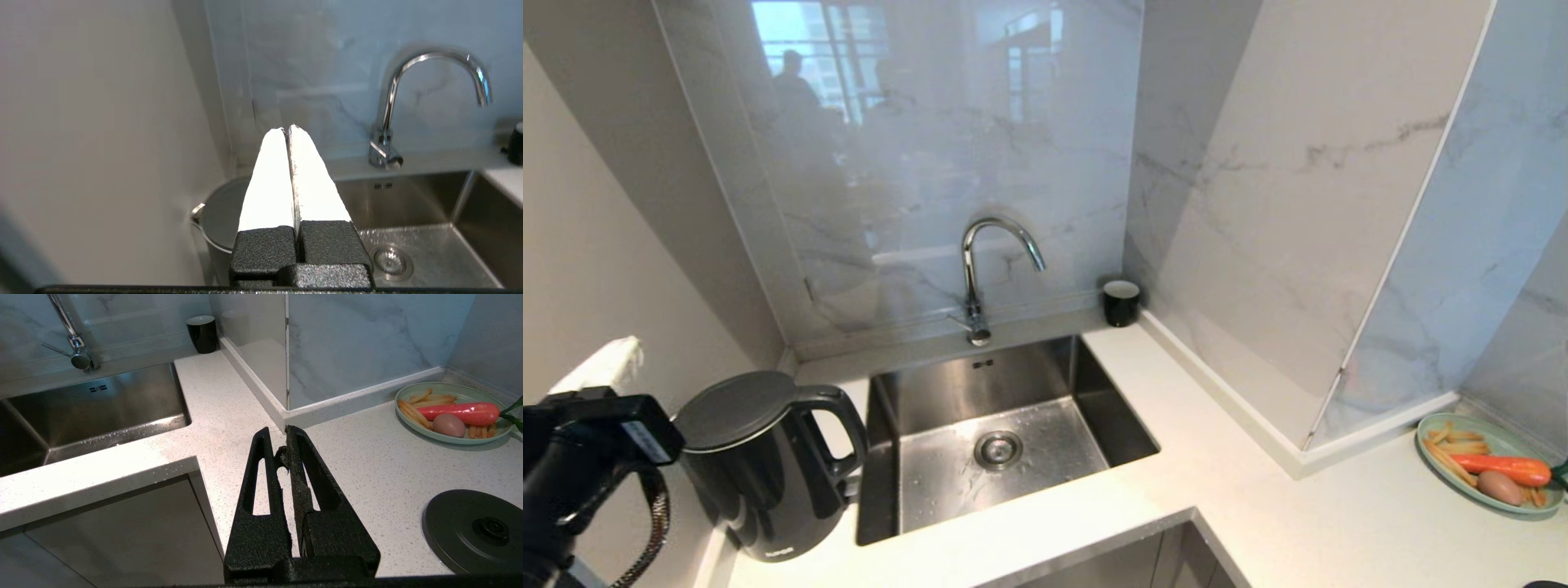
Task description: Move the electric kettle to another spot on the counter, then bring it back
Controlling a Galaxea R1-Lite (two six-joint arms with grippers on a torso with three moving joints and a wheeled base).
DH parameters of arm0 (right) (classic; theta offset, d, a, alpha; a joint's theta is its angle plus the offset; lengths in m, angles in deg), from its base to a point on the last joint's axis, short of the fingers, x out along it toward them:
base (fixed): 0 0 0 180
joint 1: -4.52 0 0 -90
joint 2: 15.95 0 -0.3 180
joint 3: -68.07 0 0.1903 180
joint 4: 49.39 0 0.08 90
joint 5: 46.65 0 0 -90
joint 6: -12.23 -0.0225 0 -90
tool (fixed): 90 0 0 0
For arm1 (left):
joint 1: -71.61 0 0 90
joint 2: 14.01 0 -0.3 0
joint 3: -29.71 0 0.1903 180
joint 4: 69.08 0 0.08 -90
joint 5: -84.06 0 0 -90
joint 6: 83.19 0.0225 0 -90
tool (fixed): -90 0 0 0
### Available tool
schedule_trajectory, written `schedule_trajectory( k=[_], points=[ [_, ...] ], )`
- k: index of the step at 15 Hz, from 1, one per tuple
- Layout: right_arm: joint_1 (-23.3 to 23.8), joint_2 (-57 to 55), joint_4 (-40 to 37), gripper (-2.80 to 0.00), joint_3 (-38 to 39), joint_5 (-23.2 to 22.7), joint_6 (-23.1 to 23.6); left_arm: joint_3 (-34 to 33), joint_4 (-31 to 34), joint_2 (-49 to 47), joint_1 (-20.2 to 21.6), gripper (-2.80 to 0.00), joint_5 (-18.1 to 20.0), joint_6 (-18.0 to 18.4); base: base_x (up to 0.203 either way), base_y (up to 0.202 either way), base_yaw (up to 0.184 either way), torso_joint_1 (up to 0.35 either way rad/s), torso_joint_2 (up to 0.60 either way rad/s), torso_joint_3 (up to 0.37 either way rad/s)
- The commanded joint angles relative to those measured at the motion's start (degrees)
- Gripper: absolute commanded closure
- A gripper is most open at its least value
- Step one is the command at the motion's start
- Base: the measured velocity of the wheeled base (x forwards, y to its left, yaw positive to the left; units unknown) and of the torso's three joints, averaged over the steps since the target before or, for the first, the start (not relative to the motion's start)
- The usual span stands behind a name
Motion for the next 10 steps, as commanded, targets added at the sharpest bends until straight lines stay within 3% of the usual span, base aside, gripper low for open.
schedule_trajectory(
  k=[1,3,5,8,10],
  points=[
    [0.03,0.02,0.02,0.0,0.0,0.02,0.0,4.61,16.91,13.13,0.01,0.0,-0.25,-0.65,0.0,0.0,0.0,0.0,0.0,0.0],
    [-0.04,0.02,0.02,0.0,0.0,0.02,-0.05,9.07,31.34,19.7,1.39,0.0,-0.36,-2.14,0.0,0.0,0.0,0.0,0.0,0.0],
    [0.03,0.02,0.02,0.0,0.0,-0.01,0.0,10.05,34.89,22.23,7.27,0.0,-0.04,-2.55,0.0,0.0,0.0,0.0,0.0,0.0],
    [-0.04,0.02,0.02,0.0,0.0,0.02,0.0,11.55,40.63,26.73,10.35,0.0,-0.2,-2.65,0.0,0.0,0.0,0.0,0.0,0.0],
    [-0.03,0.02,0.02,0.0,0.0,0.01,0.0,11.06,43.75,28.54,17.06,0.0,0.25,-2.77,0.0,0.0,0.0,0.0,0.0,0.0]
  ],
)
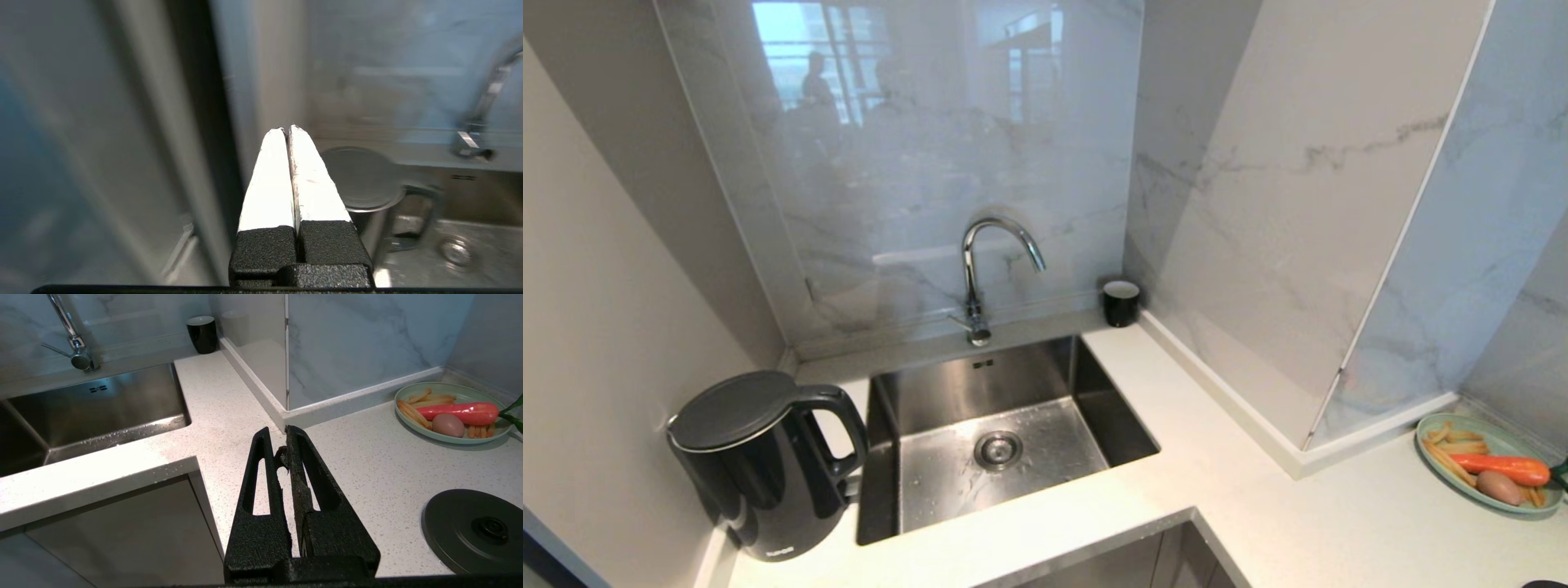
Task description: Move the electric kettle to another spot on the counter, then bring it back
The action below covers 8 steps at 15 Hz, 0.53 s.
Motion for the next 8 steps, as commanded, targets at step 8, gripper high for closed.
schedule_trajectory(
  k=[8],
  points=[
    [-0.04,0.02,0.0,0.0,0.0,0.05,0.0,-3.88,15.97,29.22,7.67,0.0,27.7,0.79,0.0,0.0,0.0,0.0,0.0,0.0]
  ],
)
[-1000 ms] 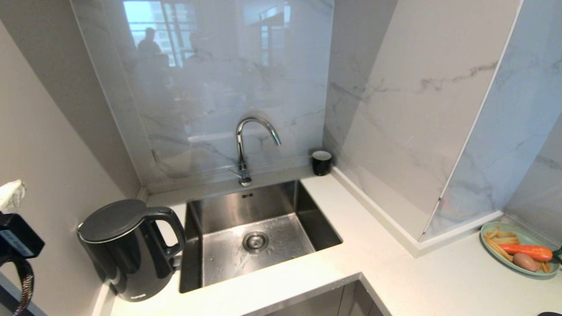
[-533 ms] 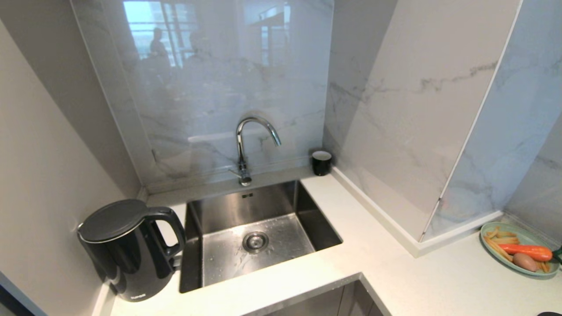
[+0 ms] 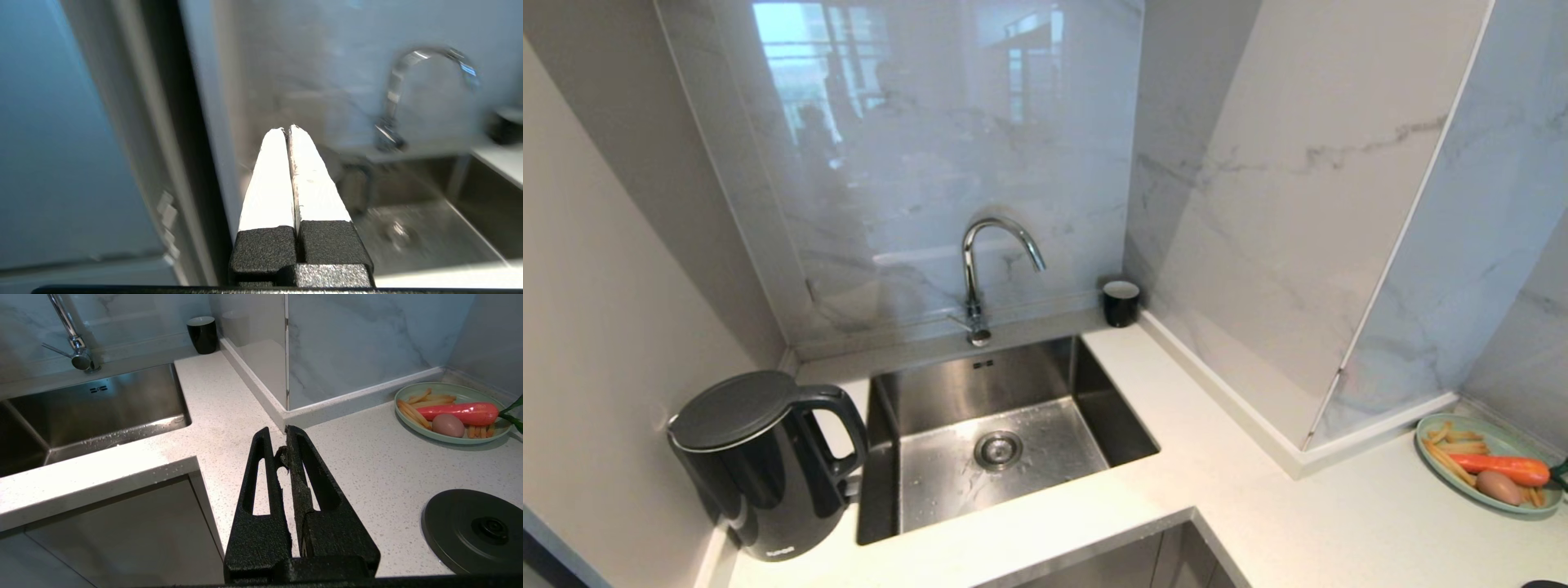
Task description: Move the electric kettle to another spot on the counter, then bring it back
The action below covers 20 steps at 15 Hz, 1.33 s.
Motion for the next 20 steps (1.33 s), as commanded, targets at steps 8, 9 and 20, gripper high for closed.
schedule_trajectory(
  k=[8,9,20],
  points=[
    [-0.01,0.02,0.0,0.0,0.0,0.05,-0.01,-14.72,18.47,15.19,1.78,0.0,15.63,-1.03,0.0,0.0,0.0,0.0,0.0,0.0],
    [0.03,0.02,0.0,0.0,0.0,0.05,-0.01,-14.63,18.37,15.2,1.79,0.0,15.24,-3.08,0.0,0.0,0.0,0.0,0.0,0.0],
    [-0.01,0.02,0.0,0.0,0.0,0.05,-0.01,-14.51,18.26,15.21,1.65,0.0,13.23,-8.5,0.0,0.0,0.0,0.0,0.0,0.0]
  ],
)
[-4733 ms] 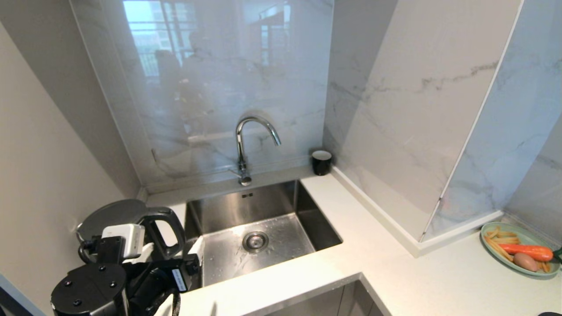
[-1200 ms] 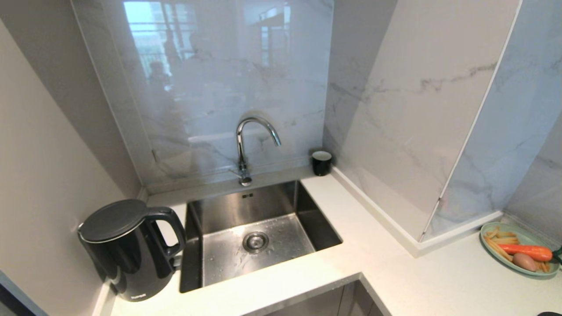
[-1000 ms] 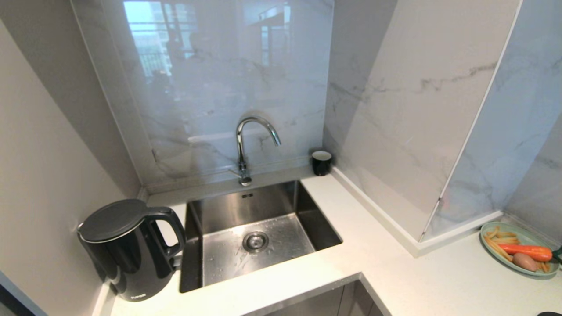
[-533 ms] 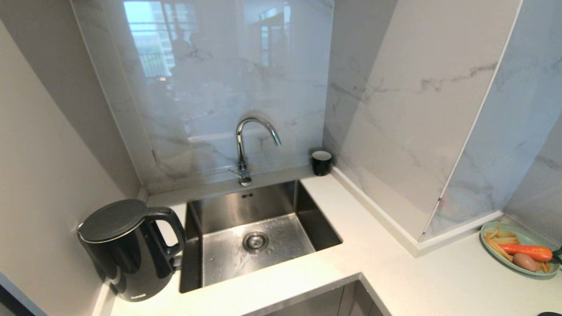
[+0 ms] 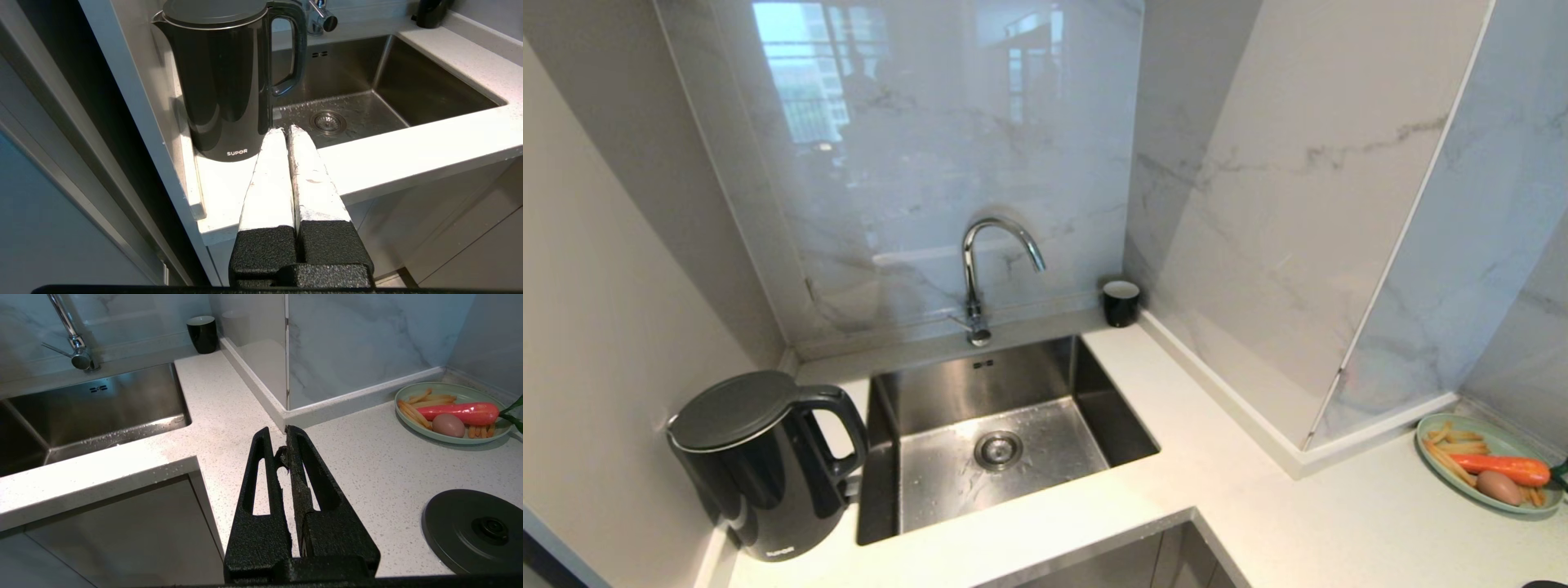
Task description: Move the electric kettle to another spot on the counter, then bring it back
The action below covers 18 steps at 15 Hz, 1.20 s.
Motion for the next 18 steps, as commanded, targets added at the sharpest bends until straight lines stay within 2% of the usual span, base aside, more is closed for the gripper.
schedule_trajectory(
  k=[1,18],
  points=[
    [-0.01,0.02,0.02,0.0,0.0,0.02,0.0,0.03,0.16,-0.1,0.02,0.0,-0.02,0.04,0.0,0.0,0.0,0.0,0.0,0.0],
    [0.07,0.02,0.02,0.0,0.0,0.02,0.0,0.03,0.16,-0.1,0.0,0.0,-0.02,0.04,0.0,0.0,0.0,0.0,0.0,0.0]
  ],
)
